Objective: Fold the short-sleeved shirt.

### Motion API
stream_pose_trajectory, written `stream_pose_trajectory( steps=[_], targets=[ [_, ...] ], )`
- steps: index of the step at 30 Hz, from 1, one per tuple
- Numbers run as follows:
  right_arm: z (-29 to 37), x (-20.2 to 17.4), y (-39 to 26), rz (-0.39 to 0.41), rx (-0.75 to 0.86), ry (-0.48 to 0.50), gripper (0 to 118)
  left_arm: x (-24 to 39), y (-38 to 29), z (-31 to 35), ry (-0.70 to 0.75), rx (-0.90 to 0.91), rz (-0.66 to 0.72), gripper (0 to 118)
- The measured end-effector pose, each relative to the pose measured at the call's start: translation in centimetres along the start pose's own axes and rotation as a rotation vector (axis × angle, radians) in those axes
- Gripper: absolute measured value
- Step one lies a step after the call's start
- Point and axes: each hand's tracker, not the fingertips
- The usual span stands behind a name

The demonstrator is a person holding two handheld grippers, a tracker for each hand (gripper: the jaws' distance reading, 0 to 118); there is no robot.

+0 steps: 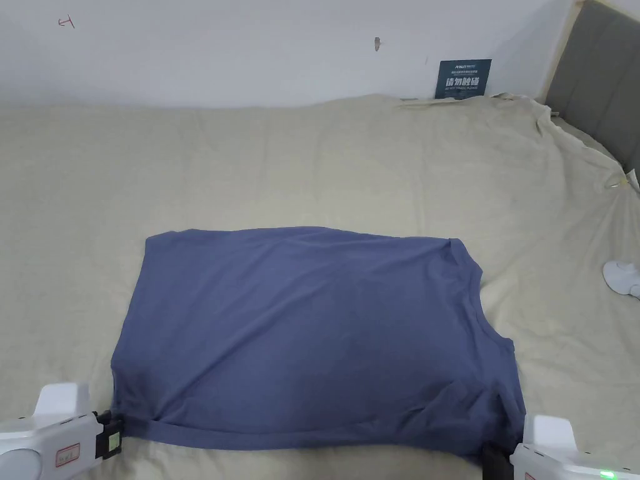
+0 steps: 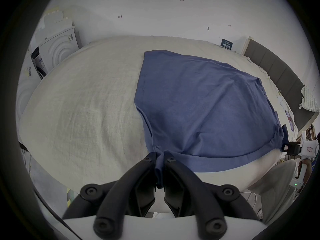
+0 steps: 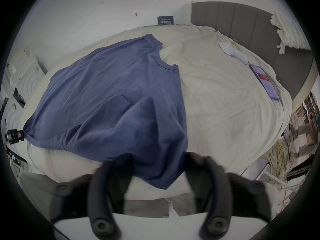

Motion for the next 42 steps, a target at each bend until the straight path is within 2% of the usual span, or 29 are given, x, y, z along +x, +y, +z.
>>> stream_pose_trajectory(
  steps=[3, 10, 15, 21, 32, 40, 42],
  targets=[
    [0.2, -0.5, 0.2, 0.018, 0.021, 0.022, 3, -0.1, -0.1, -0.1, -0.002, 0.000, 0.011, 4],
    [2.4, 0.1, 2.8, 0.073, 0.108, 0.011, 3, -0.7, 0.5, 0.1, -0.010, 0.020, 0.039, 4],
    [3.9, 0.0, 7.3, 0.088, 0.189, 0.012, 3, -1.2, 2.7, 0.0, -0.020, 0.056, 0.080, 4],
    [2.6, -0.6, 13.2, 0.110, 0.232, 0.022, 3, -1.0, 6.9, -0.6, -0.014, 0.097, 0.084, 4],
    [-6.3, -1.5, 20.7, 0.121, 0.127, 0.011, 3, 0.0, 13.5, -8.6, 0.045, -0.005, 0.011, 5],
    [-11.4, -2.2, 21.1, 0.111, 0.018, -0.043, 3, 1.3, 13.8, -12.4, 0.097, -0.071, 0.003, 6],
    [-11.7, -2.3, 20.5, 0.105, 0.005, -0.048, 4, 1.1, 13.8, -12.8, 0.112, -0.070, -0.011, 11]
  ],
)
